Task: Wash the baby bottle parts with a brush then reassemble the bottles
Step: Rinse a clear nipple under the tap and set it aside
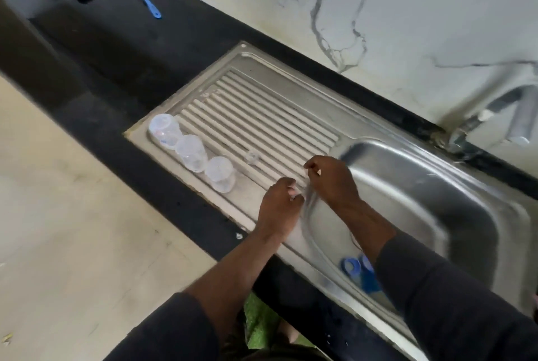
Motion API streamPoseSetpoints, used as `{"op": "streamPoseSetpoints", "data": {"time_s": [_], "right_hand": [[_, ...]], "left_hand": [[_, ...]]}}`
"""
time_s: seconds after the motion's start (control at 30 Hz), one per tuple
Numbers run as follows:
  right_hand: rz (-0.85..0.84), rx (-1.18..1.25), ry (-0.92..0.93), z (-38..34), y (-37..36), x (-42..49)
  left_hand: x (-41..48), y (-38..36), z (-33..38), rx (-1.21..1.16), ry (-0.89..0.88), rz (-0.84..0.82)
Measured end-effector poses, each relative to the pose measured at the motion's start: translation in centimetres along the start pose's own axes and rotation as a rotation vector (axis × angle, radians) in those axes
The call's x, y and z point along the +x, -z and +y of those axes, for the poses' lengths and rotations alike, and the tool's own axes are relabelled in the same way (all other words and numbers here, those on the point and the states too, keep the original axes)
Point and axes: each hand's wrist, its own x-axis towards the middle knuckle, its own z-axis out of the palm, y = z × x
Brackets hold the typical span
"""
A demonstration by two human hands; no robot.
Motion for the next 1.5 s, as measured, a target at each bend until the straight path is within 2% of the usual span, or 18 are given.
{"op": "streamPoseSetpoints", "data": {"time_s": [0.23,0.43,0.5,0.57,0.93,1.03,1.2,1.5], "right_hand": [[0.048,-0.052,-0.434,13.7,5.6,-9.4],[0.027,-0.039,-0.630,20.5,7.0,-13.0],[-0.011,-0.041,-0.641,20.6,6.4,-13.0],[-0.059,-0.076,-0.682,23.4,6.4,-13.6],[-0.286,-0.336,-0.650,23.5,0.6,-9.5],[-0.250,-0.324,-0.719,23.9,-0.3,-9.3],[-0.186,-0.318,-0.732,22.8,0.2,-8.4],[0.101,-0.201,-0.644,20.6,6.5,-10.5]], "left_hand": [[0.1,-7.6,2.5,0.116,-0.056,-0.196],[1.1,-12.1,3.6,0.347,-0.131,-0.344],[1.4,-12.0,3.4,0.367,-0.116,-0.350],[1.5,-15.1,3.6,0.387,-0.118,-0.377],[3.1,-16.5,3.5,0.363,-0.129,-0.397],[3.6,-16.3,3.5,0.360,-0.134,-0.411],[4.3,-15.8,3.3,0.361,-0.141,-0.409],[5.1,-17.4,6.4,0.318,-0.209,-0.512]]}}
